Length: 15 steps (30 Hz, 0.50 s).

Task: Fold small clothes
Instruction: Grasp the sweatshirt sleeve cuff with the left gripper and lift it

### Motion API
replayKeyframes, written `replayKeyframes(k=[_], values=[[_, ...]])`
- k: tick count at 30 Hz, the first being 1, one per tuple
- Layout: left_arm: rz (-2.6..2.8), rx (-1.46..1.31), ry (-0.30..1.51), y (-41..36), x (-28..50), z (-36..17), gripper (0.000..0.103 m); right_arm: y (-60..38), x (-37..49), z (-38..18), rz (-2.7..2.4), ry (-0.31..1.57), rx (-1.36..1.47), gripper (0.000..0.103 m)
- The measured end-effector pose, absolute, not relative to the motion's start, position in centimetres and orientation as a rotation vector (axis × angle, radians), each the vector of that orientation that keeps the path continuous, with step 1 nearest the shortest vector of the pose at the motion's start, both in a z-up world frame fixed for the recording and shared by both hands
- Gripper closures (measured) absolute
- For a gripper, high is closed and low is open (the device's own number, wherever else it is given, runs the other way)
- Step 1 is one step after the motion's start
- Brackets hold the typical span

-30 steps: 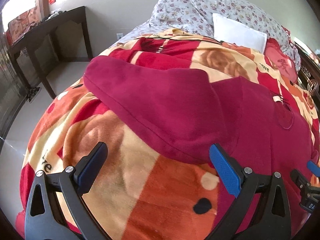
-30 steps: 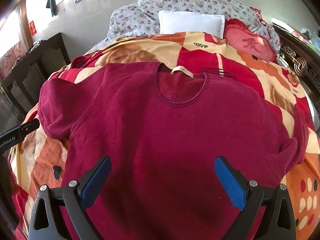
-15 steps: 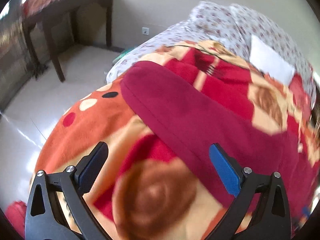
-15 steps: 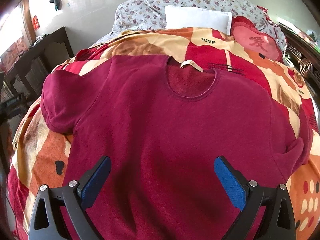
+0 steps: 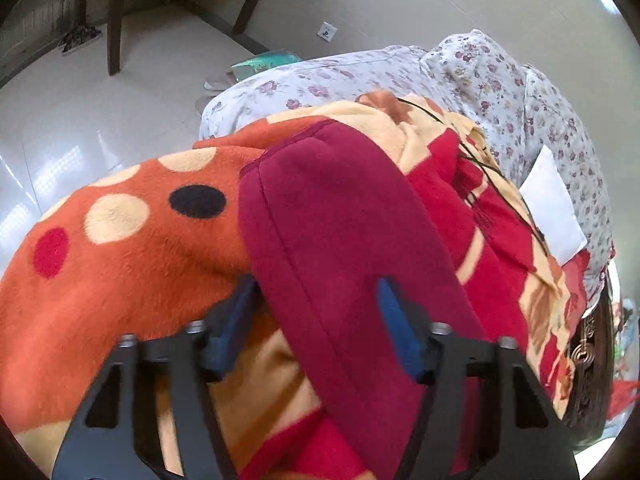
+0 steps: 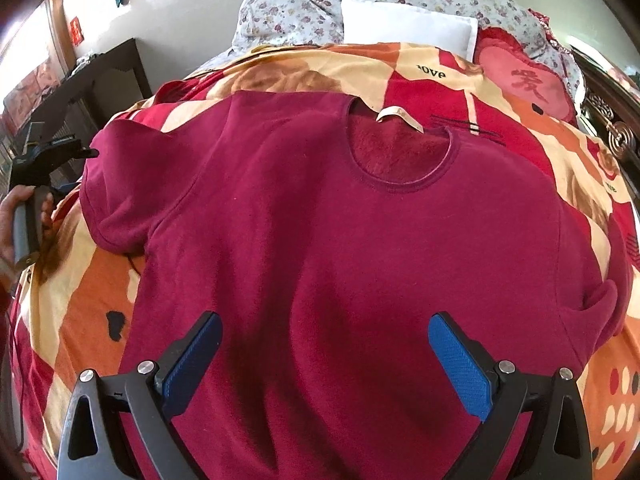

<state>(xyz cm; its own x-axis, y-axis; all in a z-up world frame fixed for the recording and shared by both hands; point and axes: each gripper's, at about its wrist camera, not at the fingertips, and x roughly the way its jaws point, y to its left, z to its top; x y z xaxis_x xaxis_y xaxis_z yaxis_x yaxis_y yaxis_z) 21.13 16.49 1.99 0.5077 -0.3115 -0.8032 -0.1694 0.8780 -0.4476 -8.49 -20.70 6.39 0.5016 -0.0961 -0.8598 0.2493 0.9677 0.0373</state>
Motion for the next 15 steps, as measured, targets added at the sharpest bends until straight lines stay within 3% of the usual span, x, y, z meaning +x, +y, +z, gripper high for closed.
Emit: replayKeyframes(k=[2,4,10,15], values=[[-0.091,-0.504,1.028,16.5,21.2,2.1,0.088,-21.0,-8.5,6.4,-0.213,1.024,0.168,0.001],[-0.108,-0.529,0.996,16.9,20.8,2.6,0.093,-21.3,-8.6,6.3,-0.215,1.024,0.171,0.001],[-0.237,-0.529,0.877,15.6,17.4,8.0,0.096,-22.0,-8.7,6.2,-0.212,1.017,0.202,0.001],[-0.454,-0.449,0.784,9.7,11.2,14.1,0.096,-22.7,-9.4,6.8,-0.216,0.985,0.235,0.001]])
